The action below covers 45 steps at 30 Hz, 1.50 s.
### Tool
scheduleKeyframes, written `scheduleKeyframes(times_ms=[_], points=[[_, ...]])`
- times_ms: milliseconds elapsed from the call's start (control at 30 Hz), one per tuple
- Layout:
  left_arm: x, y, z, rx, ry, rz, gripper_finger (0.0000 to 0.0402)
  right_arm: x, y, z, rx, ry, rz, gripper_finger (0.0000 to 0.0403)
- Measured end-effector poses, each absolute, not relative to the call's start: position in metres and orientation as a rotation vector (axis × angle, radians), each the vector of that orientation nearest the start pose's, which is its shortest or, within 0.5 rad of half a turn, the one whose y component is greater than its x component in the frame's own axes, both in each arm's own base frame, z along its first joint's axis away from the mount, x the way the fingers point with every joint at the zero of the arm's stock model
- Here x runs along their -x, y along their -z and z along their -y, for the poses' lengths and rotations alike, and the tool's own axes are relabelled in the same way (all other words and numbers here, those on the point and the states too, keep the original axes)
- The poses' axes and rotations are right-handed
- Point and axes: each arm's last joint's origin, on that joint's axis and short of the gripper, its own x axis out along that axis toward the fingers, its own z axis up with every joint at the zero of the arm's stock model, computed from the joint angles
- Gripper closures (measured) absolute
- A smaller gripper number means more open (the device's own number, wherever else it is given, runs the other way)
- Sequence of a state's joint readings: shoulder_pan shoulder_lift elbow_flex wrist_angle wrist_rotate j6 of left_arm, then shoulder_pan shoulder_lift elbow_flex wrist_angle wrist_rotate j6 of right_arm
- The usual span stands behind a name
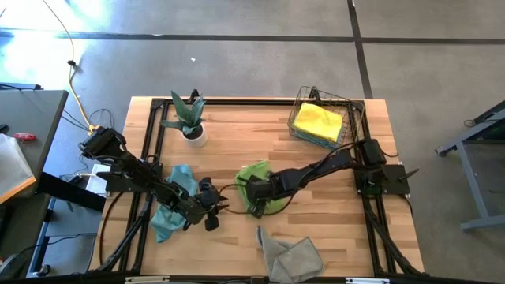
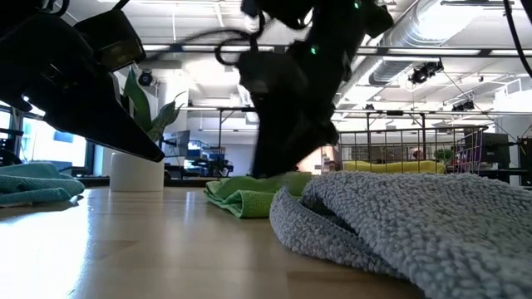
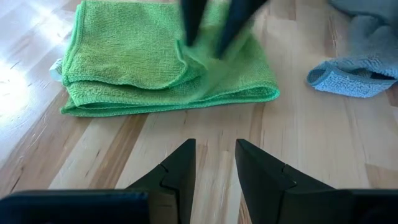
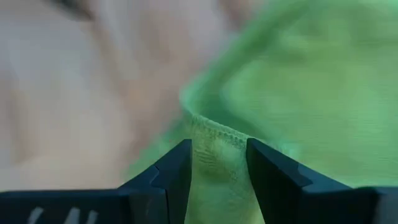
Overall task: Fold microfiber towels
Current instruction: Fold the green towel
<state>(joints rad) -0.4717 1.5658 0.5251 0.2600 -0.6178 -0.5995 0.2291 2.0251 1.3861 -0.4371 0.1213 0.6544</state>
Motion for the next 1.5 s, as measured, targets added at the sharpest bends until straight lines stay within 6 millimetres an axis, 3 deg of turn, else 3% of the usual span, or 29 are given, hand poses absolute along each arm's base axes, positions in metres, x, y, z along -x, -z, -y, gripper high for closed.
scheduleKeyframes(times_ms=[167, 433, 733, 867, 933, 1033, 1267, 1500], points=[[-0.238, -0.122, 0.103, 0.171, -0.328, -0.594, 0.0298, -0.404, -0.161, -0.102, -0.432, 0.154, -1.043, 0.0258], [-0.238, -0.122, 0.103, 0.171, -0.327, -0.595, 0.0298, -0.397, -0.158, -0.094, -0.32, 0.267, -1.08, 0.0259], [-0.238, -0.122, 0.103, 0.17, -0.327, -0.595, 0.0298, -0.399, -0.194, -0.098, -0.343, 0.149, -0.939, 0.0265], [-0.238, -0.122, 0.103, 0.17, -0.328, -0.596, 0.0298, -0.391, -0.202, -0.091, -0.186, 0.303, -0.909, 0.0265], [-0.238, -0.122, 0.103, 0.17, -0.328, -0.596, 0.0298, -0.387, -0.2, -0.086, -0.077, 0.436, -0.901, 0.0265], [-0.238, -0.122, 0.103, 0.17, -0.328, -0.596, 0.0298, -0.388, -0.189, -0.082, -0.017, 0.498, -0.931, 0.0265], [-0.238, -0.122, 0.103, 0.17, -0.328, -0.596, 0.0298, -0.387, -0.16, -0.079, 0.025, 0.503, -1.075, 0.0265], [-0.238, -0.122, 0.103, 0.17, -0.328, -0.596, 0.0298, -0.387, -0.155, -0.083, -0.066, 0.386, -1.14, 0.0265]])
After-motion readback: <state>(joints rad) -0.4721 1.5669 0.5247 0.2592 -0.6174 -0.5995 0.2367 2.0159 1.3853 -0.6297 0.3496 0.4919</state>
